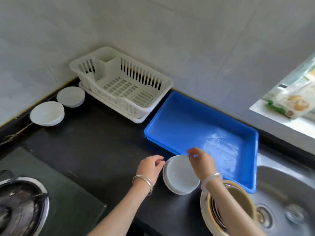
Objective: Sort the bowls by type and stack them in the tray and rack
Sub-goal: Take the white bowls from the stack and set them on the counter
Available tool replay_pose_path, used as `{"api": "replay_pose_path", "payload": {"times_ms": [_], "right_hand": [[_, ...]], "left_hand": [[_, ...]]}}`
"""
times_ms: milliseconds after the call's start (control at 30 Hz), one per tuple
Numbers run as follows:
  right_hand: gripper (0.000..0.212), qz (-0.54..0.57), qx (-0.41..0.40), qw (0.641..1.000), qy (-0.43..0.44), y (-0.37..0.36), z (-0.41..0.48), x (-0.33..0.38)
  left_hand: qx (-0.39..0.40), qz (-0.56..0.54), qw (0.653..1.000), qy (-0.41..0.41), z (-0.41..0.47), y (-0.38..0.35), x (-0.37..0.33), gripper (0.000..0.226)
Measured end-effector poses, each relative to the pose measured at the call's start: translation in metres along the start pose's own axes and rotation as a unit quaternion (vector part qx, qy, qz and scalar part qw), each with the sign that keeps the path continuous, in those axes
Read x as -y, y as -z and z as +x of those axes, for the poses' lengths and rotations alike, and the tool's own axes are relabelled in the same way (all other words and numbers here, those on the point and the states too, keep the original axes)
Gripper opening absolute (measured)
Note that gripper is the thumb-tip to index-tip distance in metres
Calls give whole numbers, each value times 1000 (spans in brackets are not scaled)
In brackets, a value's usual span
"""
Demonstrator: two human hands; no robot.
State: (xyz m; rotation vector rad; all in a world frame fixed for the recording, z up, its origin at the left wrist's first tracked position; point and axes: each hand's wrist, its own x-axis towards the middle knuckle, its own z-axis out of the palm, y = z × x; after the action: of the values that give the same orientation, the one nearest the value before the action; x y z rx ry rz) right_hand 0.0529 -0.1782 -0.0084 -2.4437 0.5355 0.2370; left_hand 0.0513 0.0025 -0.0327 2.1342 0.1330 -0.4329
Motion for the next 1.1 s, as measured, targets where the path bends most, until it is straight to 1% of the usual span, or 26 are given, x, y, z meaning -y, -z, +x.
{"api": "replay_pose_path", "payload": {"times_ms": [133, 267, 367, 467, 533, 600, 733, 867, 967, 1100], "right_hand": [[21, -43, 14, 999, -17, 7, -11, -34], [14, -66, 19, 997, -33, 8, -18, -39], [16, -108, 15, 993, -33, 5, -20, -35], [18, -127, 8, 991, -30, 5, -19, -29], [20, -124, 7, 992, -31, 8, -20, -29], [20, -112, 1, 993, -34, 13, -23, -30], [17, -69, -32, 996, -47, 31, -25, -36], [13, -47, -64, 995, -57, 50, -27, -41], [11, -40, -69, 995, -63, 56, -29, -43], [15, -21, -65, 995, -72, 59, -33, -43]], "left_hand": [[19, 45, 999, 3, -10, -25, -2, 30], [-4, 64, 998, 4, -14, -33, -1, 29], [-16, 58, 998, 7, -15, -35, -1, 28], [-21, 23, 999, 22, -16, -35, -3, 24], [-21, -6, 999, 35, -18, -34, -4, 28], [-21, -8, 999, 42, -18, -34, -5, 30], [-18, 36, 998, 39, -14, -32, -11, 25], [-15, 88, 994, 62, -9, -35, -21, 21], [-26, 117, 990, 71, -6, -36, -27, 13], [-18, 131, 990, 58, -3, -32, -31, 8]]}}
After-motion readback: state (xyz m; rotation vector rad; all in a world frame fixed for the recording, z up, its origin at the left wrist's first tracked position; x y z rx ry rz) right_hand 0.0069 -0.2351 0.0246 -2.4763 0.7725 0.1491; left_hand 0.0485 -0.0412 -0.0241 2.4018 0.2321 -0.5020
